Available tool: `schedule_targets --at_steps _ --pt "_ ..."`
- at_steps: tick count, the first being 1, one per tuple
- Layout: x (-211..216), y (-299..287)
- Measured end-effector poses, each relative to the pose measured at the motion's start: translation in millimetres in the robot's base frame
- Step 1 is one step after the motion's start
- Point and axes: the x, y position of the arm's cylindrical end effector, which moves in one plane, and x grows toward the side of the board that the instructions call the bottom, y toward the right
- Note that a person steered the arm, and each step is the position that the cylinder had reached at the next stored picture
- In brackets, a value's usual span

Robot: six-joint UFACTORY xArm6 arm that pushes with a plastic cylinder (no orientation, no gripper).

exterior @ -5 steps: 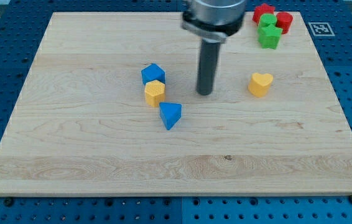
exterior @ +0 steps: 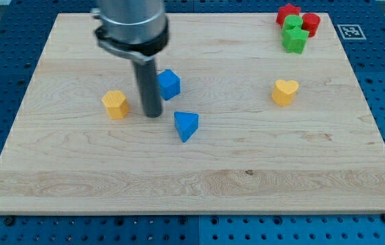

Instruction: Slide blue cube slightly up and left

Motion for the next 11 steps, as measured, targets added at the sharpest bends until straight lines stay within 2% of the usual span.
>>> schedule_targets --at_steps 3,4,7,9,10,11 --pt "-22 161" --pt "-27 168" --pt "-36 33" --pt "-71 -33" --pt "-85 -20" --pt "-100 33"
